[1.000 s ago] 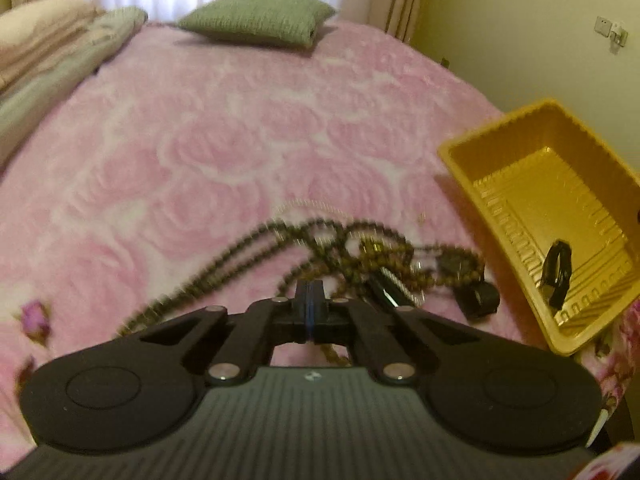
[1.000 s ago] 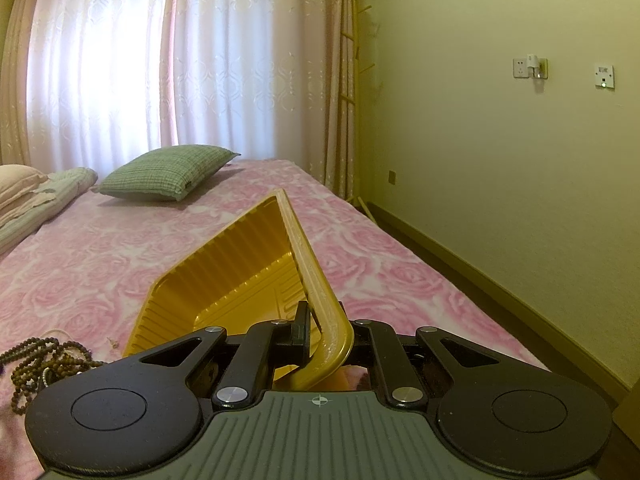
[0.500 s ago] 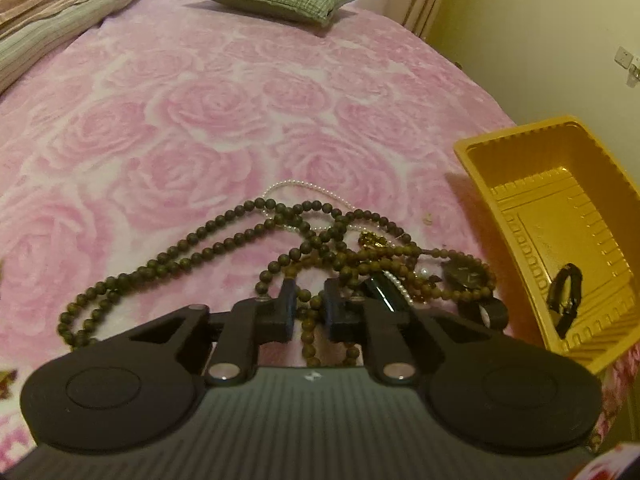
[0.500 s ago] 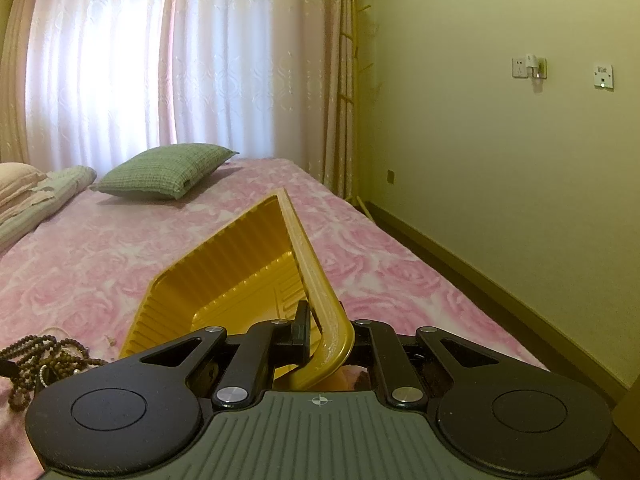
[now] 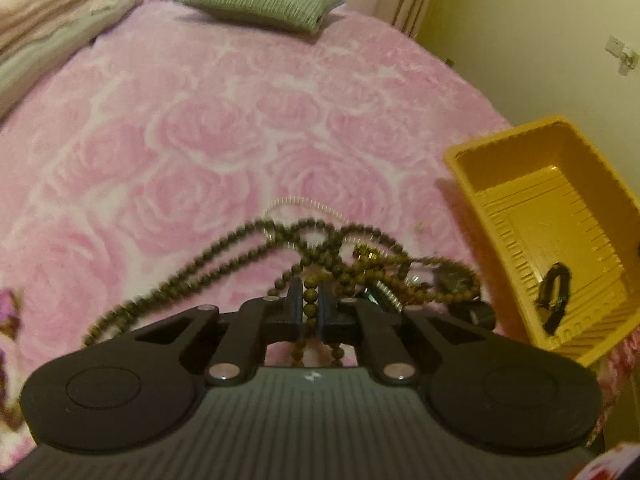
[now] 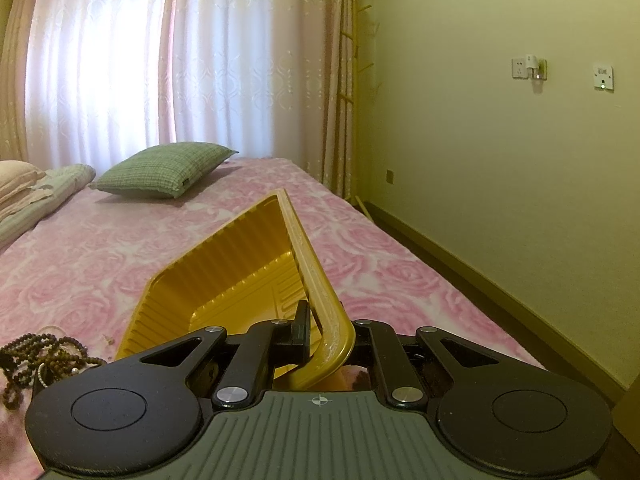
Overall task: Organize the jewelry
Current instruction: 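Lift the bead strand and carry it over the yellow tray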
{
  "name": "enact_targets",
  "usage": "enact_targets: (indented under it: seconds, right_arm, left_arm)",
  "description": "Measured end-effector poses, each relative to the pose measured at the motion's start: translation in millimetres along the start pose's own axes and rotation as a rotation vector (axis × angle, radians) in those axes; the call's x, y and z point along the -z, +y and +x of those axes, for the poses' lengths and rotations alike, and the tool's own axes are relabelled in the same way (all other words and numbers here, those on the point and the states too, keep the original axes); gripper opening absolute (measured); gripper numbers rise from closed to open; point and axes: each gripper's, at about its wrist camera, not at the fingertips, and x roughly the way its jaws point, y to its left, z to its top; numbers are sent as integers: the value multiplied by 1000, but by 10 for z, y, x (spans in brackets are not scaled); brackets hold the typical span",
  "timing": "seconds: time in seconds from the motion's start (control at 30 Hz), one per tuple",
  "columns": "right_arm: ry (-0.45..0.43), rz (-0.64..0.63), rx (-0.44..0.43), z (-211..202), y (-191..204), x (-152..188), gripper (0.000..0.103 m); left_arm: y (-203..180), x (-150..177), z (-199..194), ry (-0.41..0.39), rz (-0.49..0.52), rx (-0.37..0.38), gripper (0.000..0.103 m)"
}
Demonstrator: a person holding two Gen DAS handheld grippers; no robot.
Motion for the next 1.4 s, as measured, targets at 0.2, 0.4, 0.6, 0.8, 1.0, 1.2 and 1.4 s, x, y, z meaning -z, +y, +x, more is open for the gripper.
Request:
enact_targets:
  seconds: [0.2, 0.4, 0.6, 0.8, 1.0, 1.2, 1.4]
  right_arm:
    - [-3, 3, -2, -20, 3, 17, 9]
    - [-7, 2, -1, -39, 12, 18, 9]
    - [-7, 3, -2, -40, 12, 17, 9]
    - [-12, 2, -8, -84, 15, 10, 9]
    - [-11, 9, -12, -108, 2, -3, 9]
    - [-9, 9, -14, -116, -4, -15, 9]
    - [-8, 19, -20, -122, -19, -28, 9]
  left_arm:
    - [-50, -350, -578, -127, 74, -7, 6]
    - [-196, -762, -1113, -255, 133, 6, 6]
    - [-428, -1072, -1539, -364, 190, 29, 6]
    - [-731, -1320, -1740, -410, 250, 68, 6]
    - [-1017, -1368, -1678, -396, 284, 134, 6]
    - [-1467, -1194, -1312, -318, 326, 222, 6]
    - [-1926, -1025, -867, -224, 384, 286, 6]
